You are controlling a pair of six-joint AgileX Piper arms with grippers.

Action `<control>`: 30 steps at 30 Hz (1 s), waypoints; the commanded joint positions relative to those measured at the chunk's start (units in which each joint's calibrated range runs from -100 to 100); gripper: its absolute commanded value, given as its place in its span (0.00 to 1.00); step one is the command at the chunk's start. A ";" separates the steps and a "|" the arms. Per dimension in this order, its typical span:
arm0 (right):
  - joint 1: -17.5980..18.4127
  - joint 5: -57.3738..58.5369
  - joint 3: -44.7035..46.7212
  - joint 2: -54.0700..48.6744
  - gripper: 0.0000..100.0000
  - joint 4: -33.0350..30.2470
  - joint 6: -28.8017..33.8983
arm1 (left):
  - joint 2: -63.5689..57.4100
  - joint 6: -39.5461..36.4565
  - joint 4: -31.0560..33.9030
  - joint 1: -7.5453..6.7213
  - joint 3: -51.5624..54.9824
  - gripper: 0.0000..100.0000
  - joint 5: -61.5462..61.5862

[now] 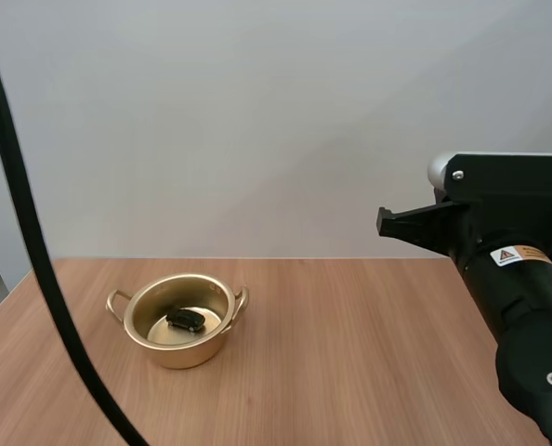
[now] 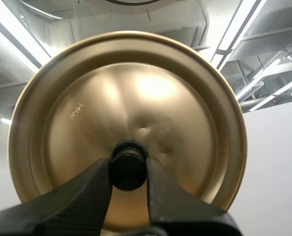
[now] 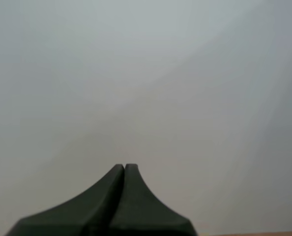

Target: Open the pot, put the car inside, and close it

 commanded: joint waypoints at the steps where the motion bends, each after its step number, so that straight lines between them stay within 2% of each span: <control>1: 1.40 0.11 0.08 -2.63 0.00 0.01 0.00 | -0.01 0.00 -0.05 0.02 0.01 0.00 0.16; 4: 1.99 0.11 0.08 -6.73 0.00 0.01 0.00 | -0.29 -1.26 -0.05 0.02 0.01 0.00 1.68; 7: 1.99 0.11 0.08 -9.93 0.00 0.01 0.00 | -0.39 -2.27 -0.05 0.02 0.14 0.00 9.34; 10: 1.99 0.11 0.08 -11.71 0.00 0.01 0.00 | -0.54 -2.36 0.22 0.02 3.99 0.00 12.59; 16: 1.99 0.11 0.08 -12.50 0.00 0.01 0.00 | -0.54 -2.36 8.74 0.02 21.98 0.00 15.30; 21: 1.99 0.11 0.08 -12.50 0.00 0.01 0.00 | 0.86 1.33 10.18 0.02 39.15 0.00 15.11; 25: 1.99 0.11 0.08 -12.50 0.00 0.01 0.00 | 4.12 3.11 10.08 0.02 45.30 0.00 18.58; 30: 1.99 0.11 0.08 -12.50 0.00 0.01 0.00 | 10.72 3.32 10.08 0.02 45.66 0.00 30.10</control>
